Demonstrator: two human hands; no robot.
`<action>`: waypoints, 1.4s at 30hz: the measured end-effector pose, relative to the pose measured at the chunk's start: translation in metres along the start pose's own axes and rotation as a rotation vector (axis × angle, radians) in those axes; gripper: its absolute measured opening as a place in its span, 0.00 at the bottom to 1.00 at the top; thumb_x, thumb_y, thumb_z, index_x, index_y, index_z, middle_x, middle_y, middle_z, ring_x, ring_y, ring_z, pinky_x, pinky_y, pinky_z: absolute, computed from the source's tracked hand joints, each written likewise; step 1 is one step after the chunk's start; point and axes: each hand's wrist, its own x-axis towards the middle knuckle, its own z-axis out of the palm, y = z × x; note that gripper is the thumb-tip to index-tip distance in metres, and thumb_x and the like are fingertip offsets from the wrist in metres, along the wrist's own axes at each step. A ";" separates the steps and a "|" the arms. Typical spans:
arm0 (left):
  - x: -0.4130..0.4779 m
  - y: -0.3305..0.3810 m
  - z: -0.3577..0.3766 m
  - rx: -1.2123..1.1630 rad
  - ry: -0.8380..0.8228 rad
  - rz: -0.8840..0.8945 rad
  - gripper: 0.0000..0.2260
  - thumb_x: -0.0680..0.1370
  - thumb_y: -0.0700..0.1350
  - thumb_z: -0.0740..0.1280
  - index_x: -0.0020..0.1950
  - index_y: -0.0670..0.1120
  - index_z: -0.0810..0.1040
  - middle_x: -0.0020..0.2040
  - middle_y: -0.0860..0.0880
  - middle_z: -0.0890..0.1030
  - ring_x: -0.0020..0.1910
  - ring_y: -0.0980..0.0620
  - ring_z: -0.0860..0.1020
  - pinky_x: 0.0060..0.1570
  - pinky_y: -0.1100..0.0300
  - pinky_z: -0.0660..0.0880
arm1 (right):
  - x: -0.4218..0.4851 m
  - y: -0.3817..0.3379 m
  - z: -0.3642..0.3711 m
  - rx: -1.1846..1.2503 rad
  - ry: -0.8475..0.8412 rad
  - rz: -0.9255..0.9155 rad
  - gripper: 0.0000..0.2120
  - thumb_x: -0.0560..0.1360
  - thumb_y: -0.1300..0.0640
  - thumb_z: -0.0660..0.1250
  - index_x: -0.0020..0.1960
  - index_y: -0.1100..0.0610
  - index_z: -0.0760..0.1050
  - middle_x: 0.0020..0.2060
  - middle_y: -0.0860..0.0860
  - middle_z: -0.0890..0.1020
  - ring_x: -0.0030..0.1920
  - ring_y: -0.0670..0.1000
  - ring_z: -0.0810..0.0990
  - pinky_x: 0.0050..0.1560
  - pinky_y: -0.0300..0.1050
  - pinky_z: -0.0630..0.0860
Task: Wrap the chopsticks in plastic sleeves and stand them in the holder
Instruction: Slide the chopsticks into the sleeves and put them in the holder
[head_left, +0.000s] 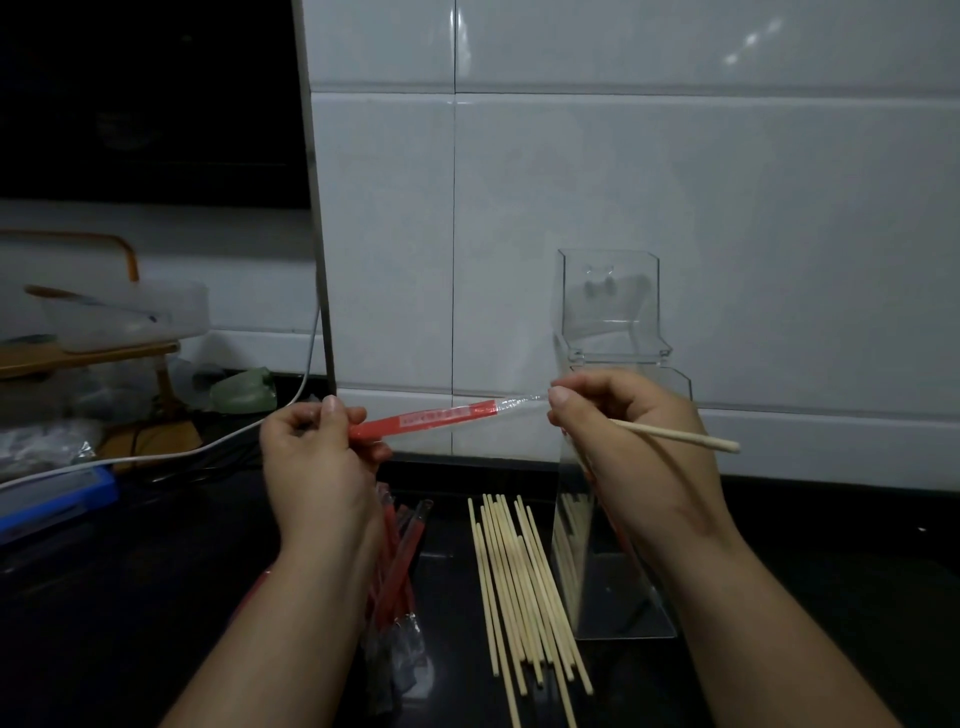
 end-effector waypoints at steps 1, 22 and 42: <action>0.000 0.000 0.000 -0.001 0.003 0.000 0.05 0.84 0.39 0.61 0.49 0.47 0.70 0.42 0.45 0.78 0.25 0.59 0.76 0.26 0.65 0.72 | 0.000 0.000 0.000 -0.004 0.001 -0.002 0.02 0.75 0.55 0.71 0.46 0.50 0.82 0.40 0.48 0.85 0.44 0.47 0.83 0.46 0.46 0.81; -0.018 -0.013 -0.003 0.932 -0.532 1.005 0.17 0.81 0.54 0.59 0.62 0.49 0.81 0.57 0.51 0.82 0.59 0.50 0.76 0.56 0.55 0.67 | -0.007 -0.006 0.005 -0.277 -0.044 -0.179 0.03 0.76 0.58 0.70 0.44 0.52 0.81 0.35 0.44 0.82 0.40 0.42 0.79 0.37 0.30 0.73; -0.029 -0.019 0.000 0.790 -0.619 0.835 0.08 0.77 0.51 0.62 0.46 0.51 0.80 0.39 0.59 0.79 0.41 0.57 0.75 0.42 0.52 0.72 | 0.003 -0.010 -0.006 0.300 0.058 0.060 0.09 0.78 0.69 0.62 0.45 0.58 0.75 0.44 0.55 0.85 0.38 0.49 0.80 0.40 0.41 0.79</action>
